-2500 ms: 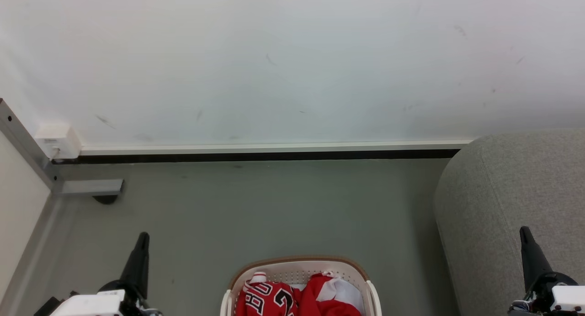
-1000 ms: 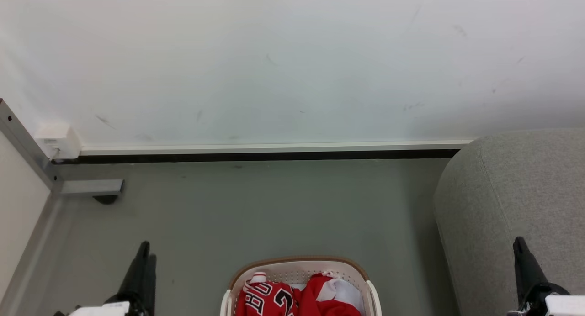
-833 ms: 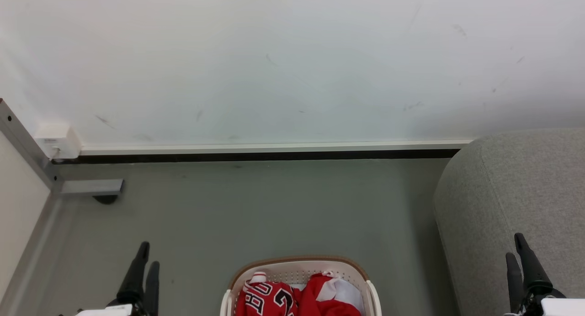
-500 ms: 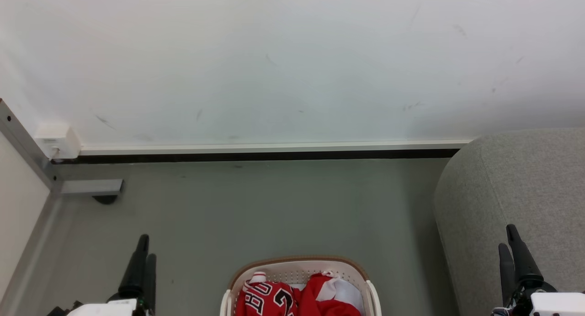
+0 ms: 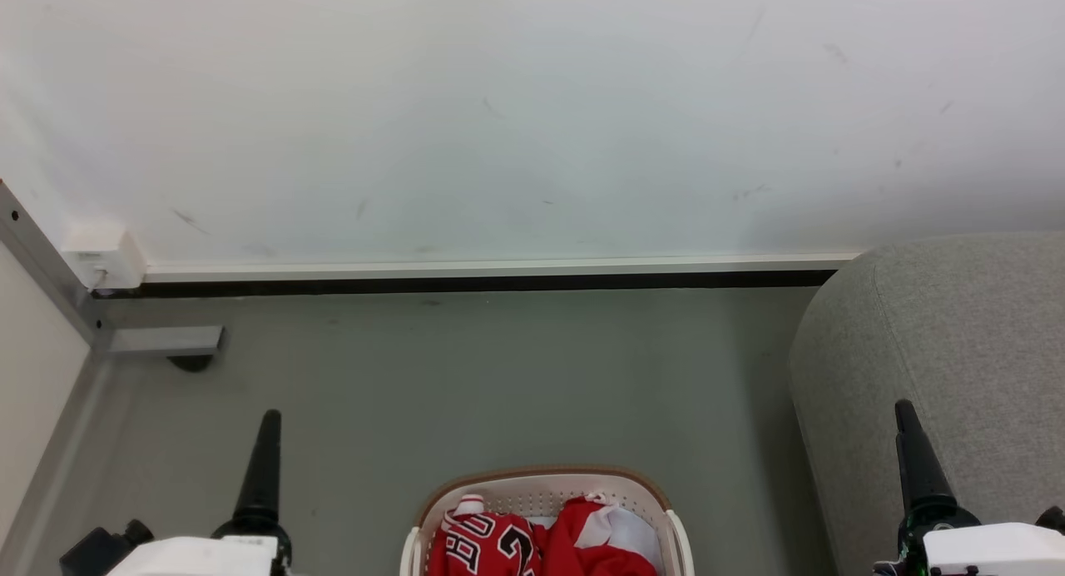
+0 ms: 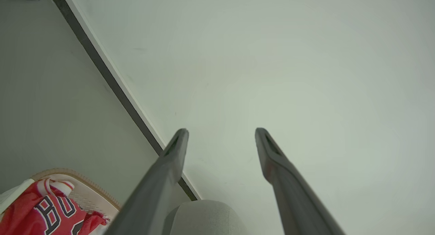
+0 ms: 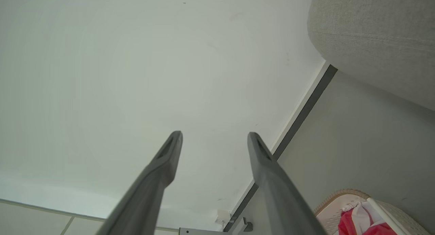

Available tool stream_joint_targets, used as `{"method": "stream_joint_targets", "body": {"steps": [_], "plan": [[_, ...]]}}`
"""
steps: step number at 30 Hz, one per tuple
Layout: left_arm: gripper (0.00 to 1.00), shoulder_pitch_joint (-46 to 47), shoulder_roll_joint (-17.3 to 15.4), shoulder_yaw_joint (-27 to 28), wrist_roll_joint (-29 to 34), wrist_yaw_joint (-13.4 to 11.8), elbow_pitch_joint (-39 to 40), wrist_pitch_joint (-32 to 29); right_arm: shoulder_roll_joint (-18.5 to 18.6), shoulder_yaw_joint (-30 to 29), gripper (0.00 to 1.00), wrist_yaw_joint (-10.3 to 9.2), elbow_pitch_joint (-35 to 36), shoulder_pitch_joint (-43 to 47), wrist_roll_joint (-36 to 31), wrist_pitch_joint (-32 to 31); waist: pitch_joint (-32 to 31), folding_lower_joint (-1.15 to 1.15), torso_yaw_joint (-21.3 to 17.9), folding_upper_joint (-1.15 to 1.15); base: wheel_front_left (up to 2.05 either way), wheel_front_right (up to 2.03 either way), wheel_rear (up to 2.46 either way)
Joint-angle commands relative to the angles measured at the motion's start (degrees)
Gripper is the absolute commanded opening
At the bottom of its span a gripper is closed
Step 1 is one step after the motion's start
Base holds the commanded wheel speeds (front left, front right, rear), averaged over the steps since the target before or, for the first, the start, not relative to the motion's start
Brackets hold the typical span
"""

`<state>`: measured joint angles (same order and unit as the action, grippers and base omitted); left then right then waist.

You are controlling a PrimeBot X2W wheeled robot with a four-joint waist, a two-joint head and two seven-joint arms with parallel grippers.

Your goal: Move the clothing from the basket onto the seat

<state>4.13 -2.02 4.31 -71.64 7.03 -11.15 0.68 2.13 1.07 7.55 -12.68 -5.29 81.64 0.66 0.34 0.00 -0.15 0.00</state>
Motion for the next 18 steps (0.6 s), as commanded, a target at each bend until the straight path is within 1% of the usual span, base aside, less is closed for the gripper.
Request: {"method": "stream_joint_targets", "body": {"steps": [1,9,10,18], "plan": [[1.0,1.09,-0.52,-0.37,3.63,-0.33,1.45,0.78,0.76,0.6,1.0,-0.03,1.1,-1.63,-3.29,0.77,0.0,0.0,-0.03,0.0,0.0,0.0,0.0],[1.0,0.91,-0.6,-1.44,13.84,-2.12,2.71,2.51,0.8,1.78,1.0,-0.04,1.1,-1.95,-13.04,2.51,-0.09,0.0,-0.19,0.0,0.0,0.0,0.0],[1.0,0.91,-0.6,-1.44,13.84,-2.12,2.71,2.51,0.8,1.78,1.0,-0.04,1.1,-1.95,-13.04,2.51,-0.09,0.0,-0.19,0.0,0.0,0.0,0.0],[1.0,0.86,-0.66,-2.24,23.99,-3.97,3.31,4.06,0.76,2.85,1.0,-0.04,0.73,-2.37,-22.45,4.07,-0.14,0.0,-0.41,0.0,0.0,0.0,0.0]]}}
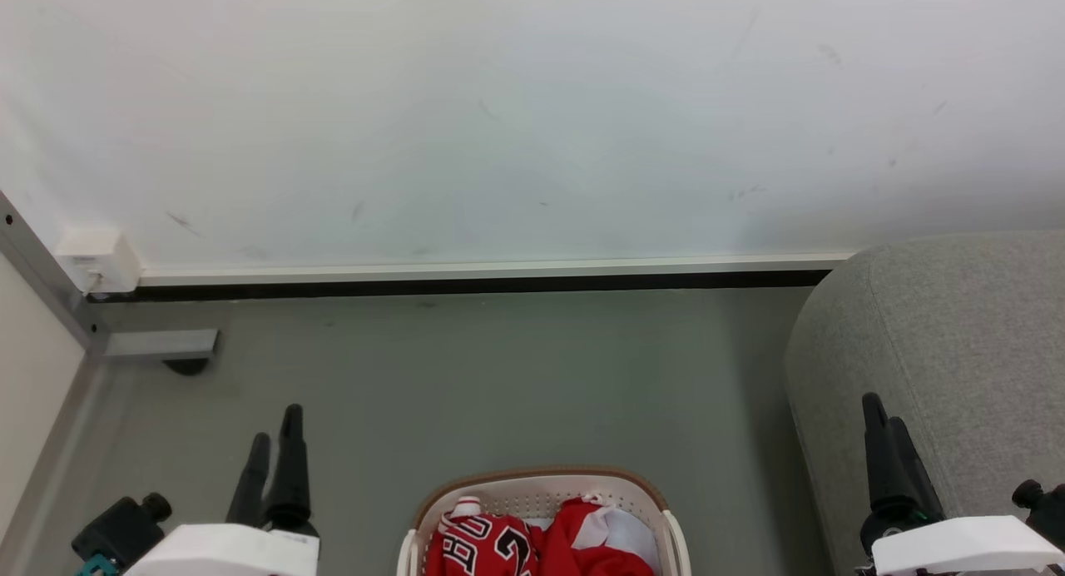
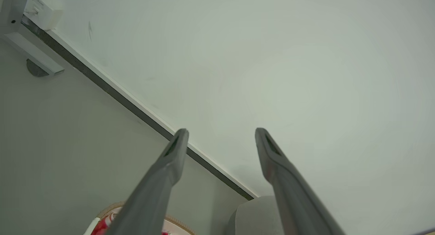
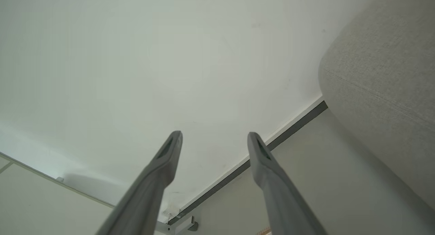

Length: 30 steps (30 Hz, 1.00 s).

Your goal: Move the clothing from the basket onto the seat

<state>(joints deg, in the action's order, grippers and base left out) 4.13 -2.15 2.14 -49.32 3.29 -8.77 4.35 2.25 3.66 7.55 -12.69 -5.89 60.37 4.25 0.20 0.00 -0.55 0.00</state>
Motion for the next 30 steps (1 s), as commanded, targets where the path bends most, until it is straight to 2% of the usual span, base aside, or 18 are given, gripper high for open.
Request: {"method": "stream_joint_targets", "body": {"steps": [1,11,30], "plan": [[1.0,0.88,-0.53,-0.19,2.73,-0.41,0.94,0.54,0.63,0.46,1.0,-0.04,0.65,-1.84,-2.31,0.64,-0.01,0.0,-0.05,0.0,0.0,0.0,0.0],[1.0,0.81,-0.63,-1.83,12.88,-1.63,0.25,2.36,0.63,1.57,1.0,-0.05,-0.95,-2.25,-12.16,2.44,-0.17,0.0,-0.35,0.0,0.0,0.0,0.0],[1.0,0.69,-0.74,-3.37,24.97,-3.28,-0.42,5.27,0.72,4.02,1.0,-0.07,-4.18,-3.27,-25.31,5.36,-0.38,0.0,-0.33,0.0,0.0,0.0,0.0]]}}
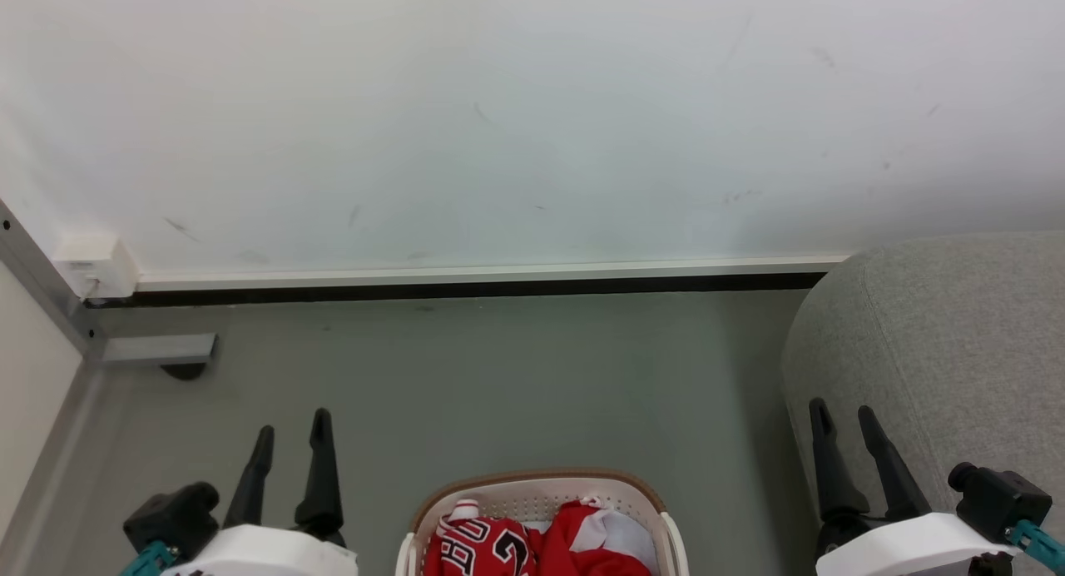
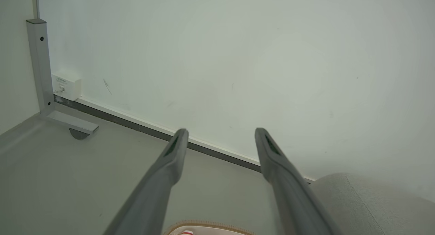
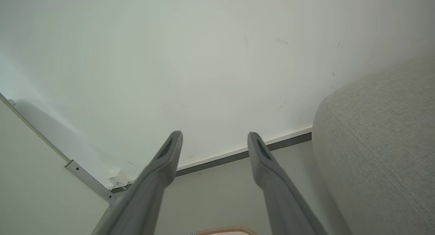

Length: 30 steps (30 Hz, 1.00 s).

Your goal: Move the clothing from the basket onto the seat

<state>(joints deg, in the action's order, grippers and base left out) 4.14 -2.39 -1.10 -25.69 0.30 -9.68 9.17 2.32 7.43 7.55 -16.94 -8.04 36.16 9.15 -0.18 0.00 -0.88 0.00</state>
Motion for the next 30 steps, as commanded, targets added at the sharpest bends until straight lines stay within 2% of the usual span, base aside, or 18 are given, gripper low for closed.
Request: {"method": "stream_joint_targets", "body": {"steps": [1,30], "plan": [[1.0,0.71,-0.51,-0.2,2.02,-0.29,0.54,0.64,0.65,0.32,1.0,-0.07,-0.11,-1.17,-1.63,0.63,0.0,0.0,-0.01,0.0,0.0,0.0,0.0],[1.0,0.55,-0.65,-1.68,16.7,-1.94,1.96,4.34,0.73,2.33,1.0,-0.1,-1.92,-2.35,-13.37,4.2,0.12,0.0,-0.5,0.0,0.0,0.0,0.0]]}}
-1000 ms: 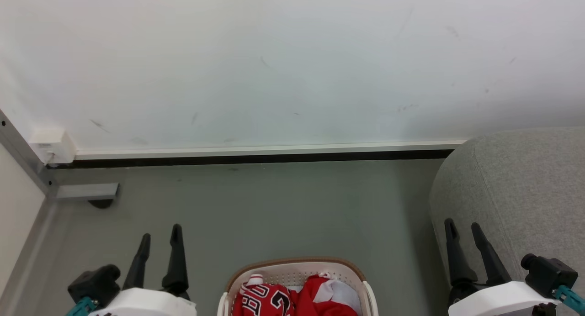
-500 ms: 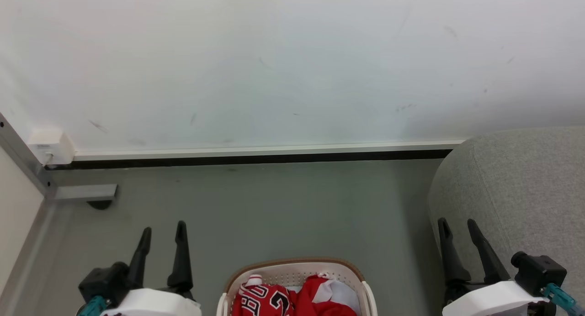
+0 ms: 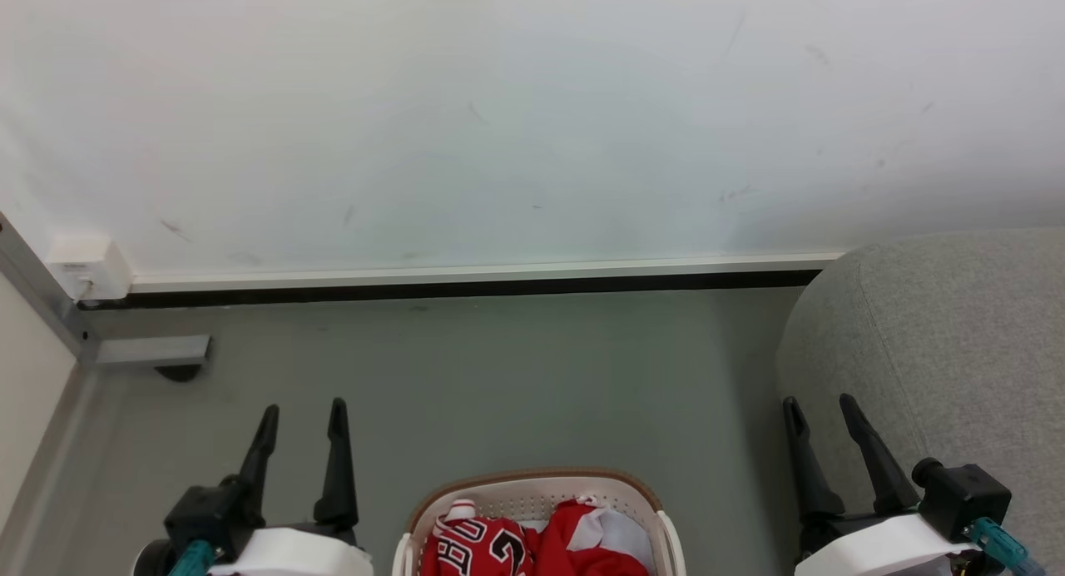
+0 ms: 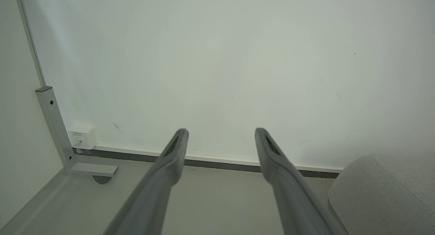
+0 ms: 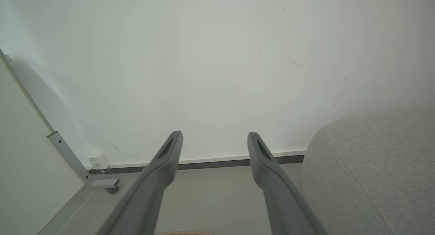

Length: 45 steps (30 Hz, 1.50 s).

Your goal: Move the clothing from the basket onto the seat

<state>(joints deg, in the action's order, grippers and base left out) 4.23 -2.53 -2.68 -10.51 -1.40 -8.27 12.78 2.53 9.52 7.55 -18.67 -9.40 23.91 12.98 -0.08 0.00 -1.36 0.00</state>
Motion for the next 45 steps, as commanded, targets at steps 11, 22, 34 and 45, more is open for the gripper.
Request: {"method": "stream_joint_targets", "body": {"steps": [11,22,34,45], "plan": [[1.0,0.63,-0.53,-0.63,5.4,-0.76,0.7,1.6,0.53,1.1,1.0,-0.11,-0.7,-1.17,-4.41,1.41,-0.11,0.0,-0.15,0.0,0.0,0.0,0.0],[1.0,0.5,-0.54,-0.72,7.92,-0.7,0.68,2.39,0.52,2.25,1.0,-0.12,-1.1,-1.33,-6.11,2.25,-0.19,0.0,-0.25,0.0,0.0,0.0,0.0],[1.0,0.68,-0.53,-0.41,6.68,-0.09,0.1,2.39,0.51,2.28,1.0,-0.12,-1.2,-1.52,-5.64,2.18,-0.5,0.0,-0.25,0.0,0.0,0.0,0.0],[1.0,0.36,-0.52,-0.3,6.33,0.05,-0.17,2.39,0.5,2.64,1.0,-0.12,-1.44,-1.93,-5.42,2.18,-0.05,0.0,-1.21,0.0,0.0,0.0,0.0]]}}
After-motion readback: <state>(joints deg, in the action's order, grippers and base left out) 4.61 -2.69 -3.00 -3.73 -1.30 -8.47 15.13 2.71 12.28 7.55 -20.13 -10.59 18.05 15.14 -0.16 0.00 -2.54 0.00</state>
